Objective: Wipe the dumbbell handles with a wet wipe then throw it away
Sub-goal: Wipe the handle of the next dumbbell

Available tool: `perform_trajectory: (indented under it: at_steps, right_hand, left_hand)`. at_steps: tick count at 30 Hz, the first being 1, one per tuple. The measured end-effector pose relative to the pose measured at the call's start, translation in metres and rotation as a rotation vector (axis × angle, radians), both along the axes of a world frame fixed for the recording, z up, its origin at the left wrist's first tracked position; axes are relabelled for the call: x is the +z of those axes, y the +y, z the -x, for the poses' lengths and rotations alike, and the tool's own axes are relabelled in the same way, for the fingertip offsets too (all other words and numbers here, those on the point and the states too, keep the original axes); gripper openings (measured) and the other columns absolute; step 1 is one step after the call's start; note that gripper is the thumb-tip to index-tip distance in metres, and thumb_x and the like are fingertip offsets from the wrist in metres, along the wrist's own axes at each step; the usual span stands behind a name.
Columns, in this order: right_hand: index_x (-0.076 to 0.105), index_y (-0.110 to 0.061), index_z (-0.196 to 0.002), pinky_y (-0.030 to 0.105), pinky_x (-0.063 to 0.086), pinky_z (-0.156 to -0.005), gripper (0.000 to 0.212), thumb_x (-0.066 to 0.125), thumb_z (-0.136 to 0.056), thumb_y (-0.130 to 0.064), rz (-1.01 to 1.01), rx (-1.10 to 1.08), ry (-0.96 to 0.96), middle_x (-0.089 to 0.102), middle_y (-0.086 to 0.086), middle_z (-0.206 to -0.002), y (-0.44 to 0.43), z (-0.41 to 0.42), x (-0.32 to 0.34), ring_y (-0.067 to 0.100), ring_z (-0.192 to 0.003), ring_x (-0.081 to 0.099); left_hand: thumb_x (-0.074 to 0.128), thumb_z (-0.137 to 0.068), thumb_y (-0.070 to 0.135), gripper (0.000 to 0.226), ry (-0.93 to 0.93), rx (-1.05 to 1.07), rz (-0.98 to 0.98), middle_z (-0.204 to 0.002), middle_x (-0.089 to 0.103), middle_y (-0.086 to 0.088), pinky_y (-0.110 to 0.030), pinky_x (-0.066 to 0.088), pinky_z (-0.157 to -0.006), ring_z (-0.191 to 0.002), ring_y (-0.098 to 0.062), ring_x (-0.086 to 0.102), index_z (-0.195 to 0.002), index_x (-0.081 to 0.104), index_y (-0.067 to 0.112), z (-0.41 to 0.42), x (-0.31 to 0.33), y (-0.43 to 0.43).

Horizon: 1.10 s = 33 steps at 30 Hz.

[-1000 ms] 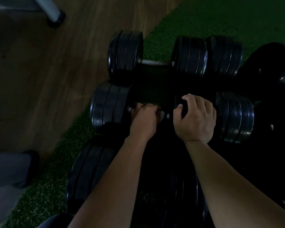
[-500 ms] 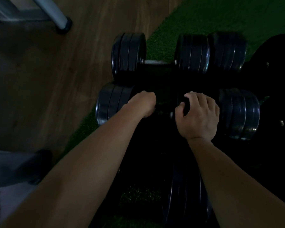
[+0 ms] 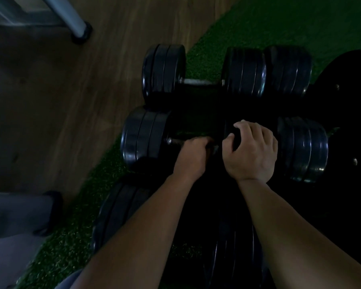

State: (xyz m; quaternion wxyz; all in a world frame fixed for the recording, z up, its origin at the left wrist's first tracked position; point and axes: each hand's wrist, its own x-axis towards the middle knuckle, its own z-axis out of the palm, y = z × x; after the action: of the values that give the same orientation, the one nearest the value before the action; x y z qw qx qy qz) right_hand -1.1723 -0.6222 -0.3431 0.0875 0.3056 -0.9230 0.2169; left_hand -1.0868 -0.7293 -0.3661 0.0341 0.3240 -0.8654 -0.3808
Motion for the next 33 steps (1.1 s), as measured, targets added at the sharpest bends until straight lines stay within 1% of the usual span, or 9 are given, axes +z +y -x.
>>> perform_trajectory:
  at_steps: [4,8,10,13,16,19,23,29,33]
  right_hand:
    - [0.064,-0.020,-0.116,0.044,0.036,-0.104,0.038,0.048,-0.088,-0.039,-0.002,0.000,-0.011,0.065,0.002,-0.124,-0.001,0.001,-0.001,0.028,-0.120,0.052]
    - [0.063,-0.020,-0.116,0.044,0.037,-0.104,0.037,0.047,-0.089,-0.039,-0.005,0.004,0.000,0.065,0.002,-0.124,0.000,0.001,-0.001,0.028,-0.120,0.052]
    - [0.063,-0.020,-0.116,0.044,0.037,-0.104,0.037,0.047,-0.089,-0.039,-0.002,0.004,0.000,0.065,0.001,-0.124,0.000,0.001,-0.002,0.027,-0.120,0.052]
    - [0.063,-0.020,-0.116,0.044,0.037,-0.104,0.036,0.047,-0.090,-0.039,0.005,-0.001,-0.010,0.065,0.001,-0.124,-0.001,0.001,-0.002,0.028,-0.120,0.052]
    - [0.063,-0.020,-0.116,0.045,0.038,-0.105,0.036,0.048,-0.090,-0.039,0.010,0.004,-0.013,0.065,0.001,-0.124,-0.001,0.001,-0.003,0.028,-0.120,0.052]
    - [0.064,-0.020,-0.116,0.045,0.038,-0.104,0.035,0.049,-0.090,-0.038,0.018,0.004,-0.014,0.065,0.000,-0.124,-0.001,0.001,-0.003,0.028,-0.120,0.052]
    - [0.064,-0.021,-0.115,0.045,0.040,-0.102,0.035,0.049,-0.089,-0.038,0.016,-0.004,0.004,0.065,0.000,-0.123,-0.001,0.001,-0.003,0.028,-0.118,0.053]
    - [0.063,-0.020,-0.116,0.045,0.039,-0.103,0.037,0.047,-0.089,-0.039,0.016,0.002,-0.019,0.064,0.000,-0.124,-0.001,0.001,-0.002,0.027,-0.119,0.052]
    - [0.063,-0.019,-0.116,0.045,0.039,-0.102,0.036,0.048,-0.089,-0.038,0.021,0.007,-0.002,0.065,0.000,-0.123,-0.001,0.001,-0.003,0.028,-0.118,0.053]
  left_hand:
    - [0.057,-0.093,0.014,0.023,0.144,0.119,-0.121,-0.101,0.072,-0.004,-0.033,0.055,-0.084,-0.092,-0.018,0.066,-0.109,0.073,0.019,0.003,0.000,0.008]
    - [0.055,-0.091,0.012,0.025,0.194,0.025,0.072,-0.103,0.072,-0.012,-0.034,0.052,-0.081,-0.094,-0.026,0.066,-0.107,0.073,0.010,-0.017,-0.012,0.030]
    - [0.059,-0.091,0.013,0.021,0.159,0.090,0.062,-0.102,0.073,-0.009,-0.030,0.050,-0.081,-0.094,-0.026,0.066,-0.106,0.074,0.012,-0.031,-0.022,0.037]
    - [0.063,-0.092,0.009,0.015,0.160,0.602,-0.255,-0.091,0.072,-0.002,-0.020,0.046,-0.074,-0.083,-0.015,0.064,-0.102,0.074,0.012,-0.043,-0.031,0.040]
    - [0.062,-0.091,-0.002,0.014,0.477,1.118,-0.797,-0.075,0.066,-0.004,-0.023,0.050,-0.064,-0.068,-0.013,0.060,-0.090,0.066,0.011,-0.035,-0.036,0.036]
    - [0.054,-0.092,-0.008,0.021,0.806,1.400,-1.289,-0.071,0.063,-0.006,-0.021,0.053,-0.054,-0.060,-0.013,0.060,-0.087,0.062,0.010,-0.015,-0.028,0.029]
    - [0.046,-0.094,-0.007,0.032,0.950,1.574,-1.395,-0.068,0.056,0.000,-0.014,0.046,-0.049,-0.056,-0.008,0.052,-0.072,0.057,0.014,-0.002,-0.021,0.021]
    - [0.066,-0.091,0.006,0.012,0.975,1.722,-1.461,-0.075,0.061,-0.001,-0.016,0.051,-0.055,-0.066,-0.009,0.057,-0.080,0.064,0.010,-0.002,-0.026,0.008]
    - [0.062,-0.093,0.006,0.008,1.065,1.626,-1.421,-0.084,0.061,-0.001,-0.020,0.051,-0.074,-0.076,-0.010,0.058,-0.087,0.063,0.011,-0.001,-0.036,0.014]
